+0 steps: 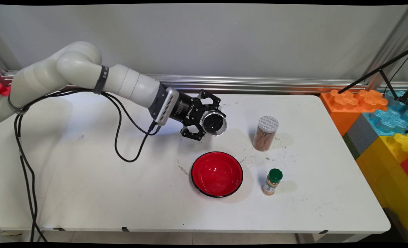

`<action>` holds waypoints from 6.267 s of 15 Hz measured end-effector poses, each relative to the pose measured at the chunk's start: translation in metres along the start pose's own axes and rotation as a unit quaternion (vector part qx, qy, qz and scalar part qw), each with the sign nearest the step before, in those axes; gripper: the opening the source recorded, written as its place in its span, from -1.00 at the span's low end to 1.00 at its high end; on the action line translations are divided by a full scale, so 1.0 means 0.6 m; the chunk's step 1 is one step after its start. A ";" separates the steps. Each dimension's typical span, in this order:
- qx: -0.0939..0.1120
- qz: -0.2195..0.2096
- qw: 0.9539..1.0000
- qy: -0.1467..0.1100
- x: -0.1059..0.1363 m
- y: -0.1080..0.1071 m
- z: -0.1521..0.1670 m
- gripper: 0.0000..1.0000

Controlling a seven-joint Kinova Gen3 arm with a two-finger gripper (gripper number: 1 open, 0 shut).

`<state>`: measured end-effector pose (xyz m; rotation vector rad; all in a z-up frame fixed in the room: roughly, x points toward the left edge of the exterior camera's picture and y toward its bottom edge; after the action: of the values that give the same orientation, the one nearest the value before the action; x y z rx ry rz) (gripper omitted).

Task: Pour the black seasoning powder in the red bowl

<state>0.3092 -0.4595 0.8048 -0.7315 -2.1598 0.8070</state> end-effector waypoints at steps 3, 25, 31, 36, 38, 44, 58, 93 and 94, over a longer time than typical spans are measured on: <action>0.002 0.012 1.000 -0.007 0.000 0.000 0.005 -1.00; 0.001 0.247 0.969 -0.021 0.047 0.004 0.035 -1.00; 0.004 0.304 0.952 -0.023 0.048 0.002 0.045 -1.00; 0.005 0.346 0.938 -0.026 0.046 0.003 0.053 -1.00; 0.006 0.361 0.932 -0.028 0.045 0.003 0.056 -1.00; 0.010 0.409 0.912 -0.034 0.042 0.007 0.066 -1.00; 0.017 0.497 0.866 -0.041 0.043 0.012 0.076 -1.00; 0.039 0.568 0.822 -0.028 0.075 0.007 0.055 -1.00; 0.039 0.568 0.822 -0.029 0.074 0.007 0.055 -1.00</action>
<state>0.2587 -0.4364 0.8021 -2.0215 -1.5467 1.4730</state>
